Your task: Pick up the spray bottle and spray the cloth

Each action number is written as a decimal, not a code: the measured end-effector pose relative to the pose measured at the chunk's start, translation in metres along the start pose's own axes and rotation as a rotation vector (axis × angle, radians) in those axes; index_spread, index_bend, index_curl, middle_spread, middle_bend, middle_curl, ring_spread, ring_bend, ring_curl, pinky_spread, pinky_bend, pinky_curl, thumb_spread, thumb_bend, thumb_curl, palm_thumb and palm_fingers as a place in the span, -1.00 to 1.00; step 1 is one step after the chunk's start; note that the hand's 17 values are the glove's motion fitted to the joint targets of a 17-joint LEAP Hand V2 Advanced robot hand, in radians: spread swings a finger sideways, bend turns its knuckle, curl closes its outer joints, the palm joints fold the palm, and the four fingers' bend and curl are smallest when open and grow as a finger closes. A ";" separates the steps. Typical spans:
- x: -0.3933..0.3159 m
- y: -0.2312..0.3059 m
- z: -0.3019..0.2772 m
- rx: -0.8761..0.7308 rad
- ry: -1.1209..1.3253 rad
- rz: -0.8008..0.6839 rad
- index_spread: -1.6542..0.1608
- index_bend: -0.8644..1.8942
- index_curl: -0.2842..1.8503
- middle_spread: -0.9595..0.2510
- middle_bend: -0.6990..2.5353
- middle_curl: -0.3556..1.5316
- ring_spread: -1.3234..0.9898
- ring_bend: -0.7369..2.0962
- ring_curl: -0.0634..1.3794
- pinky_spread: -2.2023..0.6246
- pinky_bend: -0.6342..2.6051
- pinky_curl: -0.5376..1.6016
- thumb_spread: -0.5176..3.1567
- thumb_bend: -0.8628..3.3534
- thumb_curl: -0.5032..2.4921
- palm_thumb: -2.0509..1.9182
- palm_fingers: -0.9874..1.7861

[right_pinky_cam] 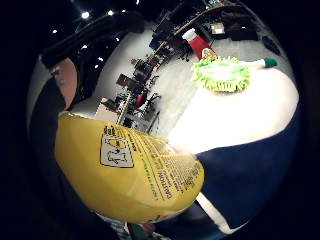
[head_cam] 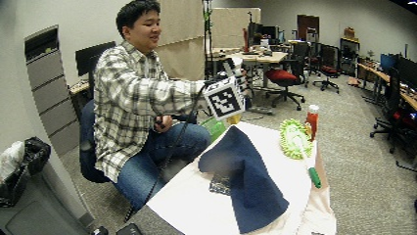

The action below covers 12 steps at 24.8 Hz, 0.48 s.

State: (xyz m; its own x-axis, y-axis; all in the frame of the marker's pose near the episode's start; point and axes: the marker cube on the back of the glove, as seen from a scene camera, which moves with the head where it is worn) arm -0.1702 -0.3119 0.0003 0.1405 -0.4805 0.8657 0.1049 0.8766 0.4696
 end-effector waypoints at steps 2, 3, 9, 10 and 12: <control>0.011 -0.007 0.010 -0.011 0.006 0.006 0.52 -0.27 -0.22 0.39 -0.29 -0.07 -0.02 -0.12 -0.25 0.50 -0.45 -0.12 -0.58 -0.60 -0.15 0.61 0.50; 0.017 -0.010 0.016 -0.020 0.012 0.007 0.52 -0.27 -0.22 0.39 -0.29 -0.07 -0.02 -0.12 -0.25 0.50 -0.44 -0.12 -0.58 -0.60 -0.15 0.61 0.51; 0.051 -0.021 0.045 -0.085 0.054 0.019 0.53 -0.27 -0.23 0.40 -0.30 -0.07 -0.02 -0.13 -0.25 0.49 -0.44 -0.11 -0.57 -0.60 -0.16 0.62 0.52; 0.056 -0.022 0.048 -0.093 0.066 0.022 0.53 -0.27 -0.23 0.40 -0.30 -0.07 -0.02 -0.13 -0.25 0.49 -0.43 -0.10 -0.57 -0.60 -0.16 0.62 0.52; 0.067 -0.023 0.053 -0.110 0.092 0.030 0.53 -0.27 -0.23 0.41 -0.30 -0.07 -0.02 -0.13 -0.25 0.48 -0.43 -0.10 -0.57 -0.60 -0.16 0.62 0.52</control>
State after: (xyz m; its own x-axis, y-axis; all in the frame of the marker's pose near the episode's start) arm -0.2155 -0.3626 0.0569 0.2344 -0.4592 0.8568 0.2060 0.8849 0.4178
